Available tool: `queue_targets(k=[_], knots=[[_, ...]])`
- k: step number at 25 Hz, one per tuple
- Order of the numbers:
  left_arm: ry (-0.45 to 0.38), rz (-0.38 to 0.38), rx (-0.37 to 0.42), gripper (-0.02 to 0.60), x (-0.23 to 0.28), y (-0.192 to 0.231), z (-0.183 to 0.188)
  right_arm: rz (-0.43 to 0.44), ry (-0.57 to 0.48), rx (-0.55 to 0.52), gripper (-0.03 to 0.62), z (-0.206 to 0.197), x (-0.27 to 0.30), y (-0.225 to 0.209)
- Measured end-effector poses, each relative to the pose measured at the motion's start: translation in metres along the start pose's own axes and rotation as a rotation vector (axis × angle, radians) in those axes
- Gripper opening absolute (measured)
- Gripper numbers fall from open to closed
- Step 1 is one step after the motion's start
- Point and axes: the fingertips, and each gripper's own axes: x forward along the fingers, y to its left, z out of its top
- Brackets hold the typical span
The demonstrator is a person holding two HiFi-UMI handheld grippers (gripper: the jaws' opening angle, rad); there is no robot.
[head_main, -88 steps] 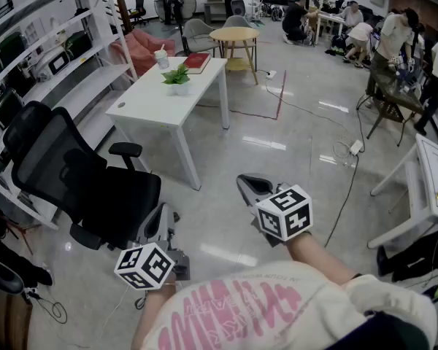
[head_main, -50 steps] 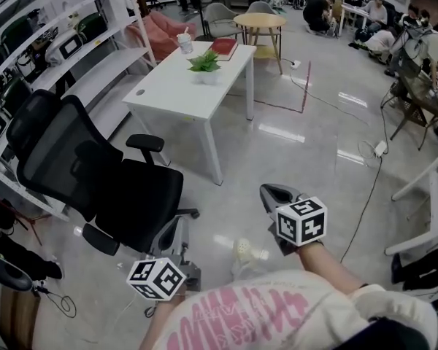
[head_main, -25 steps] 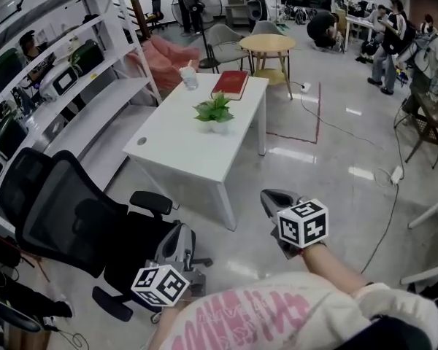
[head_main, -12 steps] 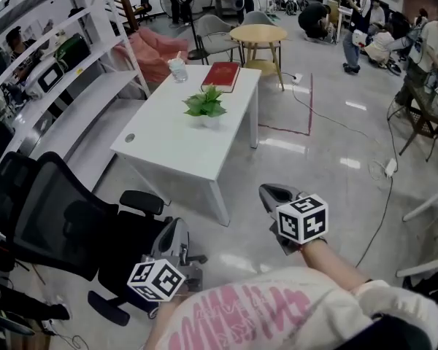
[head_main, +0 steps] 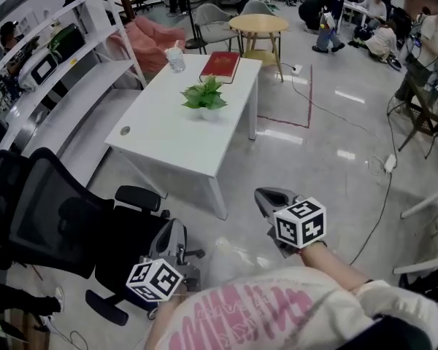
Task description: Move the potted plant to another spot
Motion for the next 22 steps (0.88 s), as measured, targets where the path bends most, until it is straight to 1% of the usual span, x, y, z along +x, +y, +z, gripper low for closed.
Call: queue_targets(k=[5, 11, 17, 22], knots=[[0.026, -0.004, -0.009, 0.003, 0.024, 0.012, -0.001, 0.008, 0.011, 0.009, 0.006, 0.007, 0.024, -0.009], [0.017, -0.025, -0.028, 0.003, 0.072, 0.030, 0.019, 0.020, 0.029, 0.016, 0.006, 0.024, 0.072, -0.025], [0.041, -0.044, -0.034, 0.003, 0.137, 0.057, 0.044, 0.043, -0.007, 0.033, 0.006, 0.061, 0.130, -0.046], [0.033, -0.062, -0.020, 0.003, 0.190, 0.076, 0.084, 0.031, -0.036, 0.041, 0.006, 0.105, 0.174, -0.066]])
